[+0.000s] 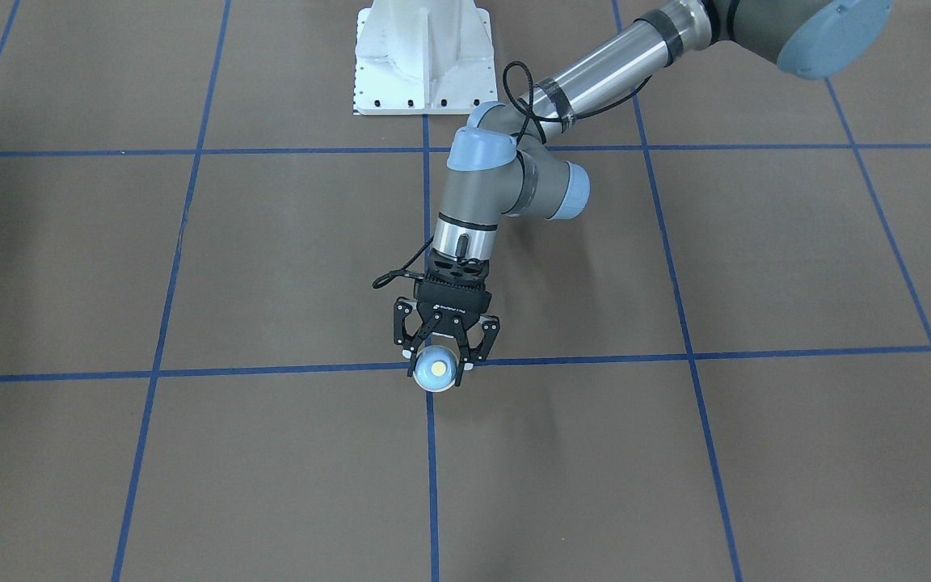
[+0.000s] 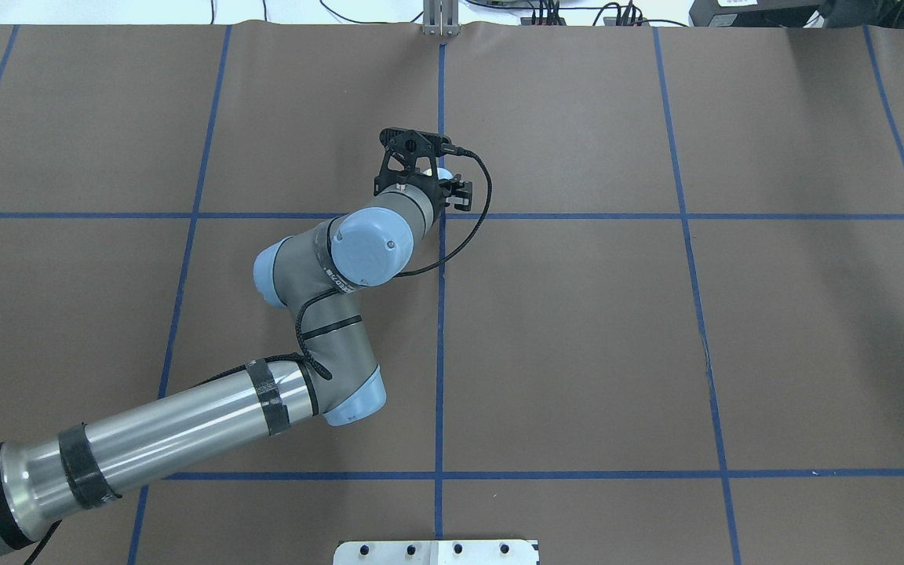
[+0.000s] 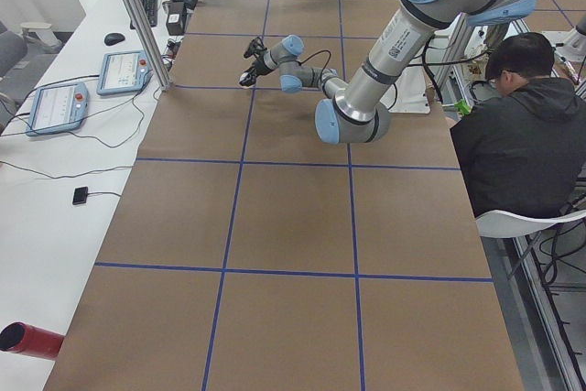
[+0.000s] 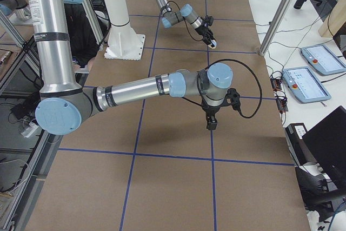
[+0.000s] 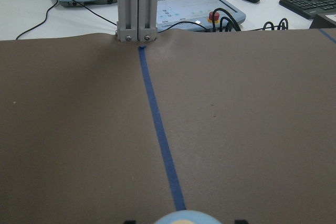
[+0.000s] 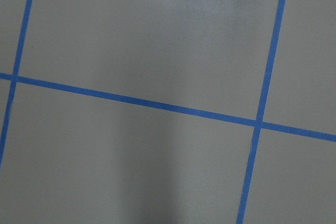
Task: Place and press bell with both arms
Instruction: 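Carry the bell with the left gripper over the grid centre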
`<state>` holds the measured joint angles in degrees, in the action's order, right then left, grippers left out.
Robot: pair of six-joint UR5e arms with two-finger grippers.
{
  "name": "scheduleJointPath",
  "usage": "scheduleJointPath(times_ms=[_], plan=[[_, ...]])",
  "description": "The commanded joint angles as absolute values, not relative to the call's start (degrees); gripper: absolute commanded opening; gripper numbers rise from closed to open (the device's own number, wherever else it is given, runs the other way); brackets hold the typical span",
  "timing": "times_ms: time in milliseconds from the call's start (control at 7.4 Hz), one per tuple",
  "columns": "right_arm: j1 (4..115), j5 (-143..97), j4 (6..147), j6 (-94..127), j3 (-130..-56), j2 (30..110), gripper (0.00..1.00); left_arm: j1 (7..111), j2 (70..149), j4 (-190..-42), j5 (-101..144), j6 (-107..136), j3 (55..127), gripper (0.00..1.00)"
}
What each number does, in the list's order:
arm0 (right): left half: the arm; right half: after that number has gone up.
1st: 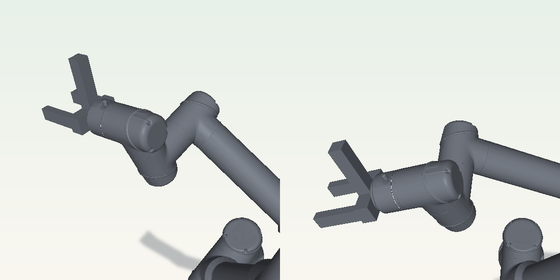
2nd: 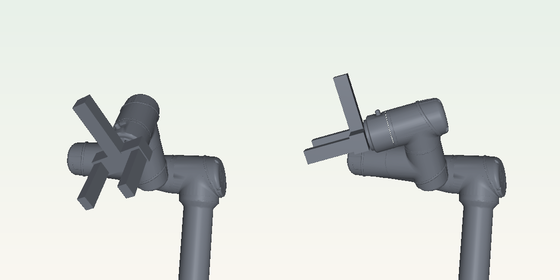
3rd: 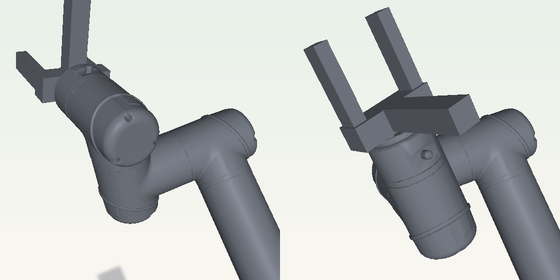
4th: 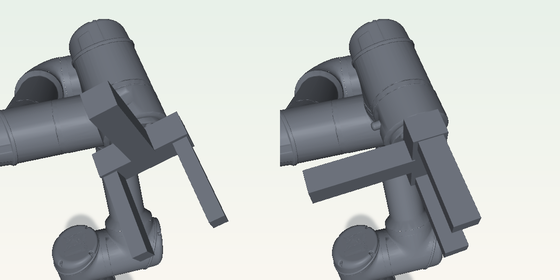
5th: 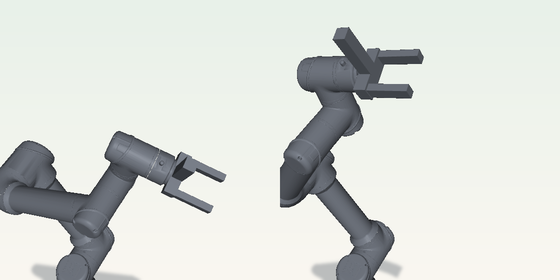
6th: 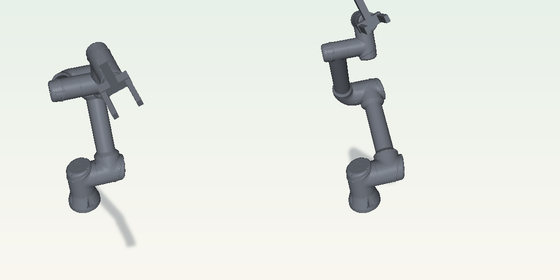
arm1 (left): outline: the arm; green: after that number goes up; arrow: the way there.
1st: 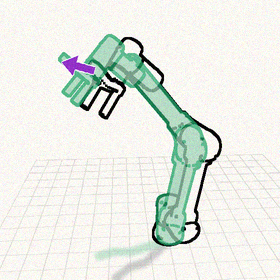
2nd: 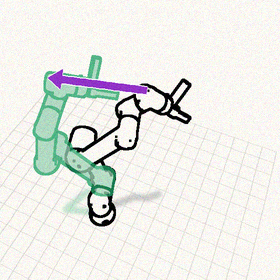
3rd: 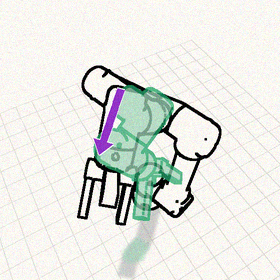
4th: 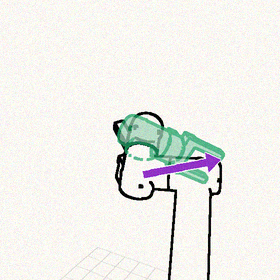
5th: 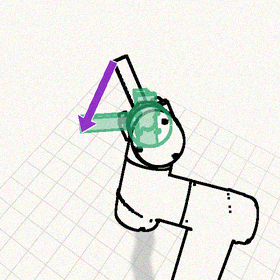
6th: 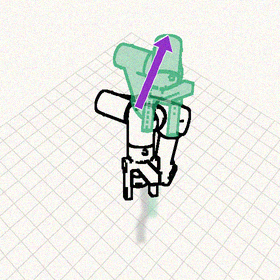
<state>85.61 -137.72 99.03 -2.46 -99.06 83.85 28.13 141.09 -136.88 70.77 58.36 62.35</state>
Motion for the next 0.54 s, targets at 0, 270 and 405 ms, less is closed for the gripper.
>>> scheduleJointPath(times_ms=[0, 270, 405], plan=[[85.4, -137.7, 99.1, -2.5, -99.1, 83.8, 1.0, 27.3, 141.6, -137.3, 70.8, 58.4, 61.0, 0.0], [85.4, -137.7, 99.1, -2.5, -99.1, 83.8, 1.0, 26.1, 141.6, -137.6, 70.8, 58.4, 60.7, 0.0], [85.4, -137.7, 99.1, -2.5, -99.1, 83.8, 1.0, 25.9, 141.6, -137.5, 70.8, 58.4, 60.6, 0.0]])
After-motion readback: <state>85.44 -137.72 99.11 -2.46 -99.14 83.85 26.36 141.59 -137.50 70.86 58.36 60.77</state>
